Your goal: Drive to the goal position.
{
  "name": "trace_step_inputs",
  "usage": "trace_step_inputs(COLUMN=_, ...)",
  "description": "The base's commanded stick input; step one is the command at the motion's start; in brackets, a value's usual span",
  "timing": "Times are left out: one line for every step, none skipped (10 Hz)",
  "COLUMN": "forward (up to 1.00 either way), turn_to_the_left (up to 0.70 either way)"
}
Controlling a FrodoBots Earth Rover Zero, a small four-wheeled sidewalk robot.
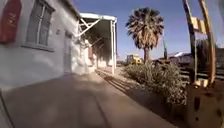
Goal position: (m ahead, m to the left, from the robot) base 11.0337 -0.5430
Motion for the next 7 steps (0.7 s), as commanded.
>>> trace_step_inputs(forward=0.70, turn_to_the_left=0.00)
trace_step_inputs(forward=0.70, turn_to_the_left=0.00)
trace_step_inputs(forward=0.70, turn_to_the_left=0.00)
trace_step_inputs(forward=0.70, turn_to_the_left=0.00)
trace_step_inputs(forward=0.70, turn_to_the_left=0.00)
trace_step_inputs(forward=0.70, turn_to_the_left=0.00)
trace_step_inputs(forward=0.70, turn_to_the_left=0.00)
